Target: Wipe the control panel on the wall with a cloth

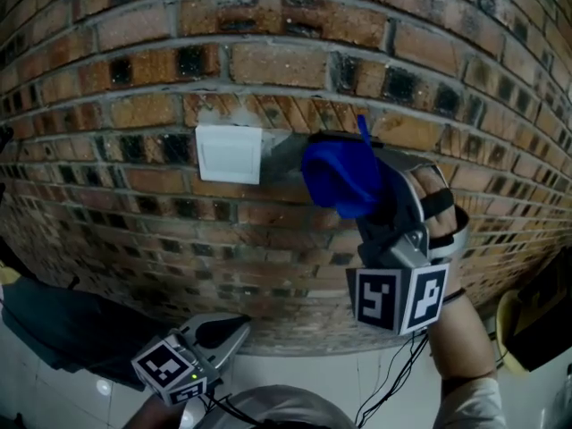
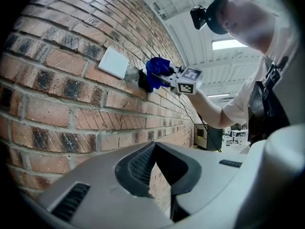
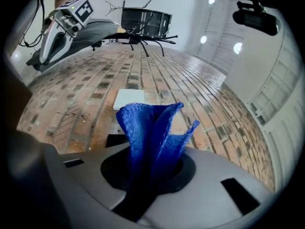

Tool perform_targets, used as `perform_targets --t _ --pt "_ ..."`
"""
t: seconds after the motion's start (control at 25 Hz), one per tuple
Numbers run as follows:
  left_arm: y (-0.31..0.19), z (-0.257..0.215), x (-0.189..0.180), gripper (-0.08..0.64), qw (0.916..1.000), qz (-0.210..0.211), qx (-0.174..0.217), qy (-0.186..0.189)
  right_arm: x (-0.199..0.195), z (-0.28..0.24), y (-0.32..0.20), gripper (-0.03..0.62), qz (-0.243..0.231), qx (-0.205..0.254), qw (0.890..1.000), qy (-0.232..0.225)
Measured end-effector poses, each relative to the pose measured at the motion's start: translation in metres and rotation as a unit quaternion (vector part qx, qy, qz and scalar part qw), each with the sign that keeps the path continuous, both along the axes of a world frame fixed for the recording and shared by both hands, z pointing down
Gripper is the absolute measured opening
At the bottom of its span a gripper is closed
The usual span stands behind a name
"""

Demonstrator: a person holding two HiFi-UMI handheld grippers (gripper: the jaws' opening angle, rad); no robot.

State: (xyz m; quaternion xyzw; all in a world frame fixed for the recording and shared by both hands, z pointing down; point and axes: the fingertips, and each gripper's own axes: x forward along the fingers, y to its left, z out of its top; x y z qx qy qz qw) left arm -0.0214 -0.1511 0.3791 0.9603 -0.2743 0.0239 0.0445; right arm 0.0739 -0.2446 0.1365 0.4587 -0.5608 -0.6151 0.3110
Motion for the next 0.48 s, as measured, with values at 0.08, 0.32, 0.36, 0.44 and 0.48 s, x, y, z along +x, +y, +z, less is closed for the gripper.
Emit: perform_targets --t 0.08,0.32,0.36,0.44,0.48 --pt "0.001 0.001 0.0 -0.006 1.0 0.0 -0.001 0.001 0.0 -0.008 -0.005 0.086 0.002 0.003 1.0 -0.009" --pt "0.0 0.005 -0.009 -0.008 0.9999 -0.011 -0.003 0.0 -0.003 0.0 -0.011 0.086 0.011 0.005 1.0 -0.002" --pt "0.0 0.007 -0.01 -0.006 0.9999 -0.011 -0.003 -0.002 -0.003 0.003 -0.011 0.086 0.013 0.005 1.0 -0.001" --pt "0.0 0.006 -0.01 -0.006 0.9999 -0.012 -0.002 -0.001 -0.001 0.008 -0.012 0.086 0.015 0.003 1.0 -0.001" --pt "-0.001 0.004 -0.01 -0.006 0.9999 -0.012 -0.002 0.0 -0.001 0.01 -0.012 0.086 0.017 0.003 1.0 0.0"
